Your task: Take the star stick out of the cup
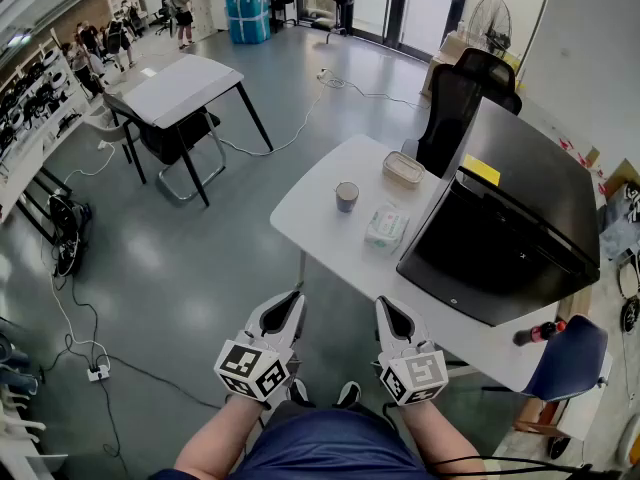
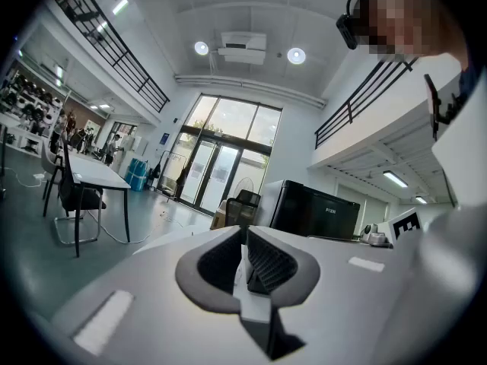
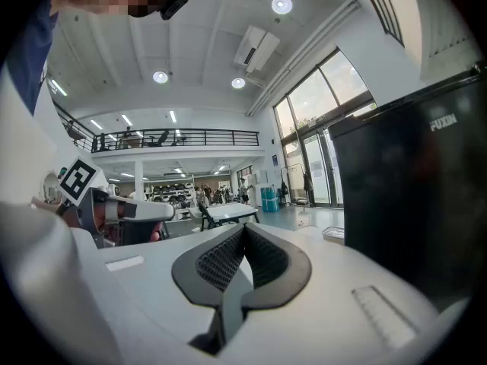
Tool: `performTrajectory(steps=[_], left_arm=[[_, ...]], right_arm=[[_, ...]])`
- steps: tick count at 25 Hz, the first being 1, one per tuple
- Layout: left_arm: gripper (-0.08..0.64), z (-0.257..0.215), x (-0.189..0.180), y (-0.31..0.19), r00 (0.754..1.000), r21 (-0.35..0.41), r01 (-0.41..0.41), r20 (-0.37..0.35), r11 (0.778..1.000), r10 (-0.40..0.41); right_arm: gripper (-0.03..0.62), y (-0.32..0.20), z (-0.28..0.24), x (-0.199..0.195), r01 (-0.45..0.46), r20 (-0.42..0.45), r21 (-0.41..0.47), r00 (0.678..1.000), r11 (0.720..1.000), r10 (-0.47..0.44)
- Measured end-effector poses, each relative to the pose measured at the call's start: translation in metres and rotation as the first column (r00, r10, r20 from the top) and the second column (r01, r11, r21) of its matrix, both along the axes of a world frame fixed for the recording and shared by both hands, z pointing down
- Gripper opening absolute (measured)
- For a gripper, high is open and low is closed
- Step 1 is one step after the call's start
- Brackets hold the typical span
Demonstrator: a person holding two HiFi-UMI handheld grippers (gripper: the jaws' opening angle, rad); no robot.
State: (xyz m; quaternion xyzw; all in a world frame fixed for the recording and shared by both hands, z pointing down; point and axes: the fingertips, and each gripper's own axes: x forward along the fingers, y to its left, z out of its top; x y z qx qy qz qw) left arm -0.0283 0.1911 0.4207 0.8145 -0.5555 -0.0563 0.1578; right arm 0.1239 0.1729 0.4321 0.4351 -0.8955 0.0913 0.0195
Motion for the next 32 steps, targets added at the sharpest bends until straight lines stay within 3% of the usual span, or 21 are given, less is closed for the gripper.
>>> performTrajectory(steps=[14, 22, 32], left_arm=[[0.025, -0.007, 0.033, 0.003, 0.997, 0.004, 0.078, 0.002, 0.997, -0.078], [0.025, 0.004, 0.022, 0.0, 0.992, -0.023, 0.128, -0.001, 0.991, -0.128], [0.025, 0.004, -0.013, -0.054, 0.996, -0.013, 0.087, -0.016, 0.996, -0.087]], right_arm=[[0.006, -0.004, -0.006, 0.034, 0.075, 0.013, 0.024, 0.997, 0.997, -0.075], [0.008, -0.015, 0.007, 0.035, 0.095, -0.002, -0.004, 0.995, 0.995, -0.095], [0.006, -0.064, 0.006, 0.01, 0.031, -0.02, -0.003, 0.999, 1.0, -0.031]])
